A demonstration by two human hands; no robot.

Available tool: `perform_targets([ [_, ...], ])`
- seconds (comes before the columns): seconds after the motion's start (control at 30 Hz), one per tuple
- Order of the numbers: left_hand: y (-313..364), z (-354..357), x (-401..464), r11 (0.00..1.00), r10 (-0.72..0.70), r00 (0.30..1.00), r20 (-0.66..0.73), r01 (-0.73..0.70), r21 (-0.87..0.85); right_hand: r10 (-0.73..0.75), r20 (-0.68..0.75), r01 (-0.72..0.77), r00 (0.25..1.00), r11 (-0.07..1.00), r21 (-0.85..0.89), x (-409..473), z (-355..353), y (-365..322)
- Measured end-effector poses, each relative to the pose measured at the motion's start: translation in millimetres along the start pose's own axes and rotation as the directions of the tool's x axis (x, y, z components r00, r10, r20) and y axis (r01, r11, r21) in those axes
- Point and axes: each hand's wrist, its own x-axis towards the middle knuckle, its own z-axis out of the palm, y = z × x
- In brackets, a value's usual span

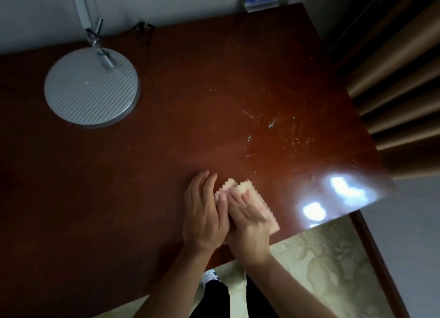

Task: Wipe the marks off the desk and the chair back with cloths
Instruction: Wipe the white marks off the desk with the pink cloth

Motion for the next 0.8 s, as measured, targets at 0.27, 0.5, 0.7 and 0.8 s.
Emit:
perform_targets([
  [0.27, -2.3, -0.8, -0.2, 0.999, -0.035, 0.999, 0.011, 0.035, -0.032, 0.294, -0.174, -0.314, 0.94, 0.944, -0.102, 70.1, -44.5, 81.2],
  [0.5, -4.6, -3.4, -1.2, 1.0, 0.015, 0.999, 0.033, -0.014, -0.014, -0.074, -0.028, 0.07, 0.997, 0.989, -0.132, 51.8, -5.3, 30.0],
  [0.7, -7.8, 1.4, 0.5, 0.985, 0.03, 0.995, 0.094, -0.045, 0.168, 0.11, -0.155, -0.141, 0.982, 0.968, -0.207, 118.1, -45.9, 102.8],
  [0.8, -3.0, 3.0, -0.5, 0.949, -0.002, 0.987, 0.16, -0.048, 0.311, 0.307, -0.27, -0.379, 0.913, 0.883, -0.278, 103.2, -83.6, 141.2],
])
